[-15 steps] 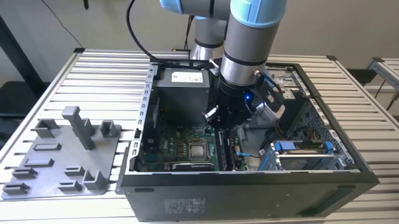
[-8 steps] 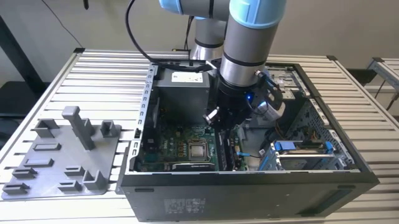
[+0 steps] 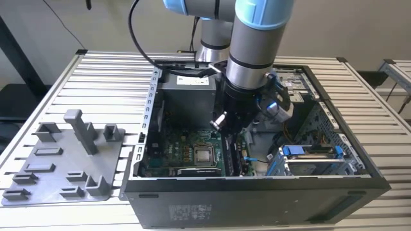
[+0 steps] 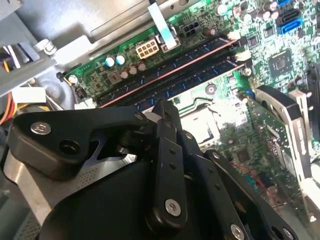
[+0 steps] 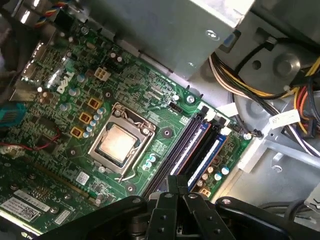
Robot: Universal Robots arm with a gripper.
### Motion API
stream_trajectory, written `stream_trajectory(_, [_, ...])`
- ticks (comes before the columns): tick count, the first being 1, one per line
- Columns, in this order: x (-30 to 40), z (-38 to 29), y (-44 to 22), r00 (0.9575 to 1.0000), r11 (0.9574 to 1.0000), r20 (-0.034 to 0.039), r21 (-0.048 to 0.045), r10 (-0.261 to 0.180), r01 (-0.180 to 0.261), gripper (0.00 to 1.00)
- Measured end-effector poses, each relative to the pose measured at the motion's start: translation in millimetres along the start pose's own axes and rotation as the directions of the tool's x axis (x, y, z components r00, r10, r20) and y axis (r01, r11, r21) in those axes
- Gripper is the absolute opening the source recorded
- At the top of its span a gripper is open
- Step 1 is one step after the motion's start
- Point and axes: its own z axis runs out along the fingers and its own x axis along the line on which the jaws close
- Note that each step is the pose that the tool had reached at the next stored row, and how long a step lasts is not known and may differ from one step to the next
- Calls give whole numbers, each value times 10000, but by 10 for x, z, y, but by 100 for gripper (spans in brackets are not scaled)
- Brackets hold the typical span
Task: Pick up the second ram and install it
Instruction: 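Press down the second ram until it locks into place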
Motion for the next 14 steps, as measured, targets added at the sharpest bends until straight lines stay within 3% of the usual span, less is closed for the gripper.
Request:
stream_trajectory(6, [2, 10, 1, 9964, 9964, 44, 34, -842, 842, 11])
stream_trajectory(14, [27, 36, 19, 9834, 9834, 79, 62, -1815, 1814, 11])
